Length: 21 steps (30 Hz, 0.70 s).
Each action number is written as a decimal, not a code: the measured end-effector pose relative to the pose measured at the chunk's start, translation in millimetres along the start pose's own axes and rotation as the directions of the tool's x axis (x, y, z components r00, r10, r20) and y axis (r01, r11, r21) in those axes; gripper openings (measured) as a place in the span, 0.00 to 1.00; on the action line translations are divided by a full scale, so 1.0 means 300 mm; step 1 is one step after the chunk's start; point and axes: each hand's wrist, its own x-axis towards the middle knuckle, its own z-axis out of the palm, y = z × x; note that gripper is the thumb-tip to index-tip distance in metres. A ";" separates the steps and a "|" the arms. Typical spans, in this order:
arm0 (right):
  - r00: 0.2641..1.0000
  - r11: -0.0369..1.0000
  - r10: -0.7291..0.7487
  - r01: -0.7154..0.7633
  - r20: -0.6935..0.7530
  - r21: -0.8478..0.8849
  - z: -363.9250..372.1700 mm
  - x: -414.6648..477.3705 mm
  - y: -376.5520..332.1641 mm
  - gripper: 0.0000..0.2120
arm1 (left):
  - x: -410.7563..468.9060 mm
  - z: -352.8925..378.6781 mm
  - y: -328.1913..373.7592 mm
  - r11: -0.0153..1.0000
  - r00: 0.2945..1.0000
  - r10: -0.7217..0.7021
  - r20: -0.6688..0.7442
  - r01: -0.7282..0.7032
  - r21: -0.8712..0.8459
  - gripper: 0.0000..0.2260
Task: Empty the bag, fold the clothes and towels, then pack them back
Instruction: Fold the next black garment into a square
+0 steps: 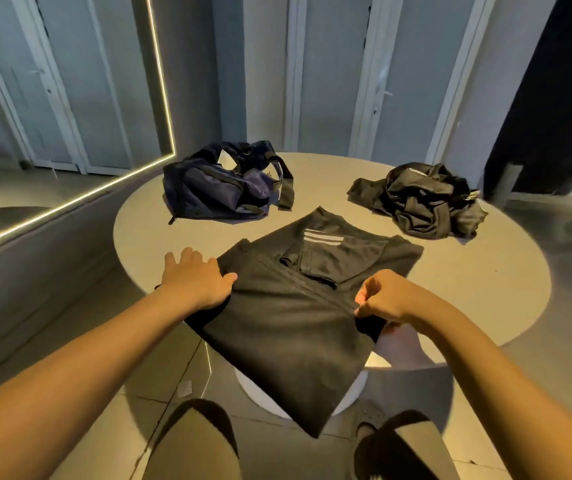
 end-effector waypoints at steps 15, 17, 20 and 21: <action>0.856 0.935 -0.289 0.155 -0.430 -0.319 0.094 -0.007 0.059 0.13 | -0.051 0.004 0.048 0.843 0.880 0.442 -0.174 -0.474 -0.254 0.36; 0.932 0.906 -0.240 0.114 -0.271 -0.407 0.148 -0.021 0.069 0.25 | -0.027 0.021 0.051 0.847 0.887 0.457 -0.064 -0.456 -0.273 0.45; 0.973 0.907 -0.139 0.050 -0.186 -0.418 0.131 -0.022 0.114 0.35 | -0.021 0.046 0.078 0.865 0.898 0.439 -0.031 -0.432 -0.255 0.48; 0.976 0.907 -0.132 0.049 -0.172 -0.419 0.115 -0.022 0.133 0.39 | -0.033 0.052 0.098 0.872 0.903 0.428 -0.026 -0.421 -0.249 0.45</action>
